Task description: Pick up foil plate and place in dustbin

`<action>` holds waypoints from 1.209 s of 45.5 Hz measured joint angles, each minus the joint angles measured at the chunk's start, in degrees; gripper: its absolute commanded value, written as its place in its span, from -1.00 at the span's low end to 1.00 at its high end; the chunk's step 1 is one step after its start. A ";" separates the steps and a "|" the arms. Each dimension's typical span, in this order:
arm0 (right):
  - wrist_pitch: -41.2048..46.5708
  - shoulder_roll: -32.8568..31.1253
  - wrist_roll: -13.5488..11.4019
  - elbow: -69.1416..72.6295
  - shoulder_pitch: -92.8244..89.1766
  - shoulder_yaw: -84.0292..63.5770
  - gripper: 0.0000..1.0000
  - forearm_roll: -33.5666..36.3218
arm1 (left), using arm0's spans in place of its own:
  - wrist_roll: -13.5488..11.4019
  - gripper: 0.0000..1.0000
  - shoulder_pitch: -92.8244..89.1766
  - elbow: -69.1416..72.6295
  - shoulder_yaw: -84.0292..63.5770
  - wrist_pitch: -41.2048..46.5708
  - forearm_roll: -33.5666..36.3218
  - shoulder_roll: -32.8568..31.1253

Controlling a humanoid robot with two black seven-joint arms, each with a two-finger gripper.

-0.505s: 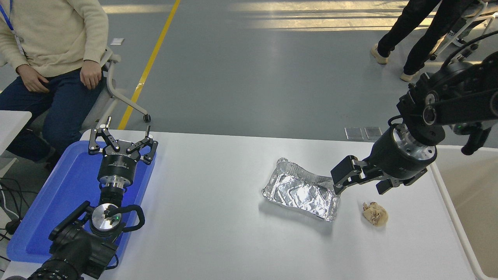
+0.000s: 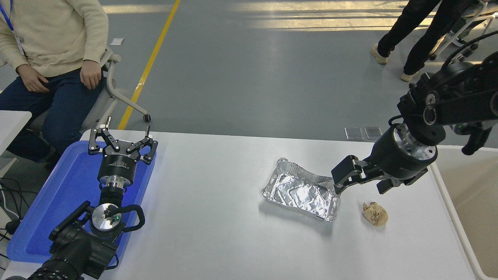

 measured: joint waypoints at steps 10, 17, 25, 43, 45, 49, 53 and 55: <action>-0.30 0.40 -0.02 -0.05 -0.10 0.23 1.00 -0.03 | -0.01 1.00 0.00 0.00 0.00 0.00 0.00 0.01; -0.46 0.68 -0.06 -0.12 -0.03 0.60 1.00 -0.04 | -0.01 1.00 0.00 0.00 0.00 0.00 0.00 0.01; -1.06 1.67 -0.06 -0.49 0.33 1.02 1.00 0.13 | -0.01 1.00 0.00 0.00 0.00 0.00 0.01 0.01; -1.74 2.50 0.00 -2.14 -0.55 1.75 1.00 0.01 | -0.01 1.00 0.00 0.00 0.00 0.00 0.00 0.01; -1.79 2.41 0.01 -2.19 -0.63 1.75 1.00 -0.01 | -0.01 1.00 0.00 0.00 0.00 0.00 0.00 0.01; -1.99 2.26 0.02 -2.34 -0.79 1.83 1.00 0.02 | -0.01 1.00 0.00 0.00 0.00 0.00 0.00 0.01; -2.09 2.14 0.04 -2.37 -0.85 1.87 1.00 0.11 | -0.01 1.00 0.00 0.00 0.00 0.00 0.00 0.01; -2.13 2.05 0.04 -2.39 -0.87 1.90 1.00 0.13 | -0.01 1.00 0.00 0.00 0.00 0.00 0.01 0.01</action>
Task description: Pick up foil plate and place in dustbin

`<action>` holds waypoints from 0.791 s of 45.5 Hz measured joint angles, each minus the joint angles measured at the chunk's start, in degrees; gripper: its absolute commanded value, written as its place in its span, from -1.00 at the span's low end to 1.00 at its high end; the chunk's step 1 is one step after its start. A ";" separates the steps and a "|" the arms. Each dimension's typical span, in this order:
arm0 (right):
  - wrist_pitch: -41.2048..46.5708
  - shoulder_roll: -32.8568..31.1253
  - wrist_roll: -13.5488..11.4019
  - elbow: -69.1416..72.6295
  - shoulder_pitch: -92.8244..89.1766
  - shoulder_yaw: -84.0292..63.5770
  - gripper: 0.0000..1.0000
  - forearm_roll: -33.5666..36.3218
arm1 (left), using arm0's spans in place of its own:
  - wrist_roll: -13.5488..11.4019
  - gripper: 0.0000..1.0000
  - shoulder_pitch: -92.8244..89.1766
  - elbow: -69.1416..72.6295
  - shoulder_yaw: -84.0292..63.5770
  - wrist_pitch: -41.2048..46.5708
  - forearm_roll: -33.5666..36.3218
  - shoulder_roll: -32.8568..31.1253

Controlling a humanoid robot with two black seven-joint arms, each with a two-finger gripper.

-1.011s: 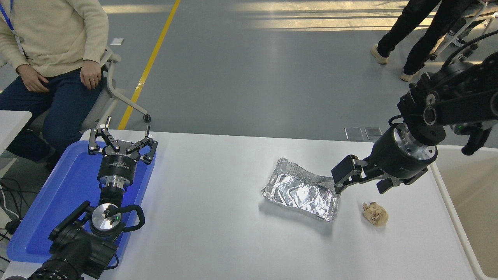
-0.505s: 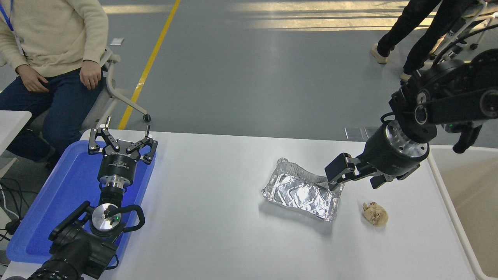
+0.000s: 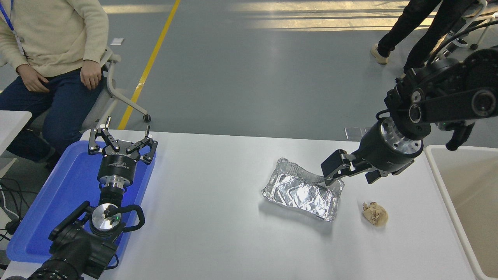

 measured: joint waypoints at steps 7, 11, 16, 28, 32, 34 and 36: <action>-0.21 -0.32 -0.01 -0.21 -0.01 0.10 1.00 0.07 | 0.00 1.00 0.00 0.00 0.04 0.00 0.01 0.00; -0.38 -0.38 -0.04 -0.73 -0.08 0.12 1.00 0.34 | 0.01 1.00 0.00 0.00 0.06 0.00 0.01 0.00; -1.02 -0.37 -0.04 -1.72 -0.55 0.13 1.00 0.69 | 0.03 1.00 0.00 0.00 0.07 -0.01 0.01 0.00; -4.51 -0.25 -0.01 -5.46 -5.73 -0.76 1.00 1.01 | 0.11 1.00 0.00 0.00 0.09 -0.10 0.07 0.00; -6.13 -0.25 -0.02 -7.06 -8.13 -0.71 1.00 1.05 | 0.11 1.00 0.00 -0.01 0.09 -0.10 0.07 0.00; -6.59 -0.25 -0.05 -7.60 -9.15 -0.65 1.00 1.06 | 0.11 1.00 0.00 -0.01 0.09 -0.10 0.07 0.00; -7.27 -0.25 -0.05 -8.69 -10.61 -0.50 1.00 1.03 | 0.10 1.00 -0.01 -0.01 0.09 -0.10 0.07 0.00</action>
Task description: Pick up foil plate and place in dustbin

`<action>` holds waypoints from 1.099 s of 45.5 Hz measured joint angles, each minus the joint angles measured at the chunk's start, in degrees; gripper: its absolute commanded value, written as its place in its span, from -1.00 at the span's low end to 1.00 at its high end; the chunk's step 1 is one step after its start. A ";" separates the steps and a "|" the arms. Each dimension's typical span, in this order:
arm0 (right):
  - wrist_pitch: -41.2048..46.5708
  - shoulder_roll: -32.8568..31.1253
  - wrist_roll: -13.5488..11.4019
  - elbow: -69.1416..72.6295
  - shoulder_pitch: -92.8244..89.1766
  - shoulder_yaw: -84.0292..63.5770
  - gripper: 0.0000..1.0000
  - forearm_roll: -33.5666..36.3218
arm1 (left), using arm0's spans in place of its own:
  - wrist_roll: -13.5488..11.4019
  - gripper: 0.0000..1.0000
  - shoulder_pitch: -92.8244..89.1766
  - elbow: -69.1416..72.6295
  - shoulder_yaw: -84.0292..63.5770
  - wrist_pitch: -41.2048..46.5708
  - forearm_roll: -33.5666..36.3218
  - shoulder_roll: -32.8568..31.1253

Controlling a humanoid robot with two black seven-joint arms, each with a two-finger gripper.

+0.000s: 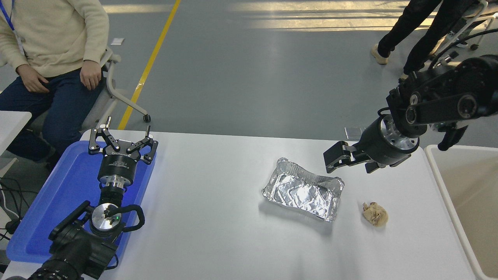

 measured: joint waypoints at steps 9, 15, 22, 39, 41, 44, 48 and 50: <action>-3.32 0.18 -0.14 -4.77 -6.99 0.97 1.00 0.06 | -0.01 1.00 0.00 -0.01 0.00 0.00 0.00 -0.01; -5.60 0.71 -0.26 -7.85 -11.51 1.96 1.00 0.01 | -0.01 1.00 0.01 -0.03 0.00 0.00 -0.01 -0.05; -8.00 1.46 -0.37 -12.73 -17.56 3.76 1.00 -0.01 | 0.01 1.00 0.01 -0.07 0.00 0.01 0.00 -0.07; -12.11 2.91 -1.31 -24.37 -29.97 6.23 1.00 -0.32 | 0.07 1.00 0.01 -0.08 0.00 0.01 0.01 -0.08; -12.54 3.02 -1.57 -25.52 -31.22 6.32 1.00 -0.42 | 0.07 1.00 0.01 -0.08 0.00 0.02 0.01 -0.08; -13.08 3.15 -2.09 -26.99 -32.74 6.43 1.00 -0.56 | 0.07 1.00 0.01 -0.08 0.00 0.02 0.01 -0.08; -13.62 3.55 -2.85 -28.78 -34.73 6.53 1.00 -0.71 | 0.07 1.00 0.01 -0.08 0.00 0.02 0.01 -0.08; -14.05 3.83 -3.25 -29.70 -35.75 6.58 1.00 -0.79 | 0.07 1.00 0.01 -0.08 0.00 0.02 0.01 -0.08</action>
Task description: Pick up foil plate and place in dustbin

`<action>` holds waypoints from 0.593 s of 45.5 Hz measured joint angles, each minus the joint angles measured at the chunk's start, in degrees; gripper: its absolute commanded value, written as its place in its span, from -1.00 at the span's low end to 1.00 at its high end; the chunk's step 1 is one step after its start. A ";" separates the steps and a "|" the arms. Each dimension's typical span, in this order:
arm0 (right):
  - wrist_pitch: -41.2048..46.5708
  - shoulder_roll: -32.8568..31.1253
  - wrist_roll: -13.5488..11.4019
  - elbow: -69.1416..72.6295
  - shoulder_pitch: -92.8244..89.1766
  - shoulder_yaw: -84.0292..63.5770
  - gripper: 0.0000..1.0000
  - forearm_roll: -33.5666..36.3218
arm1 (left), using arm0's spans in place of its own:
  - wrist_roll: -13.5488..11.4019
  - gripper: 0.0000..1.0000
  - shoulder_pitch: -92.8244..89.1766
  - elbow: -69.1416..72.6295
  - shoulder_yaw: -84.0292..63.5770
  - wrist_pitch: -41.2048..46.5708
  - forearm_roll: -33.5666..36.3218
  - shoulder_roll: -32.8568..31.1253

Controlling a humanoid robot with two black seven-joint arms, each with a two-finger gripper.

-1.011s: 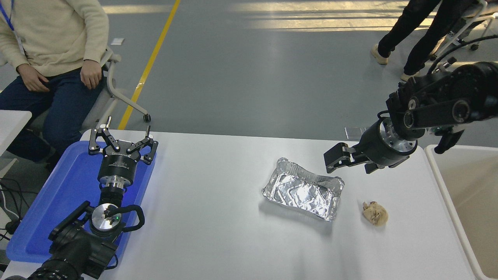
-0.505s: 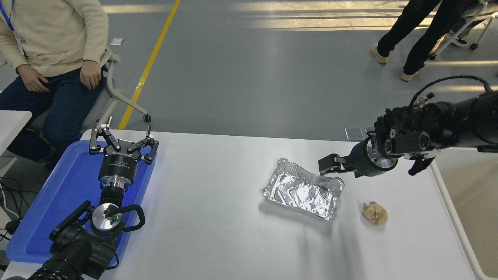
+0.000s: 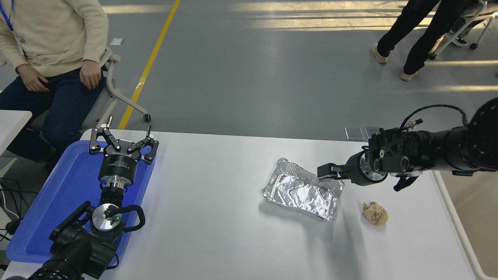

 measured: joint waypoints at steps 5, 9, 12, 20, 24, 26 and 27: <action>-0.56 0.52 -0.92 -1.85 -2.16 0.11 1.00 -0.17 | 0.00 1.00 0.00 0.00 0.00 0.00 0.00 0.00; -1.07 0.97 -1.82 -3.01 -3.62 0.18 1.00 -0.23 | 0.00 1.00 0.00 0.00 0.00 0.00 0.00 0.00; -1.45 1.31 -2.73 -3.71 -4.55 0.25 1.00 -0.26 | 0.00 1.00 0.00 0.00 0.00 0.00 0.00 0.00; -2.28 1.95 -4.82 -4.60 -6.45 0.34 1.00 -0.28 | 0.00 1.00 0.00 0.00 0.00 0.00 0.00 0.00; -2.95 2.34 -5.75 -4.93 -7.36 0.38 1.00 -0.28 | 0.00 1.00 0.00 0.00 0.00 0.00 0.00 0.00; -3.21 2.48 -6.10 -5.03 -7.71 0.38 1.00 -0.24 | 0.00 1.00 0.00 0.00 0.00 0.00 0.00 0.00; -3.40 2.59 -6.34 -5.05 -7.93 0.38 1.00 -0.16 | 0.00 1.00 0.00 0.00 0.00 0.00 0.00 0.00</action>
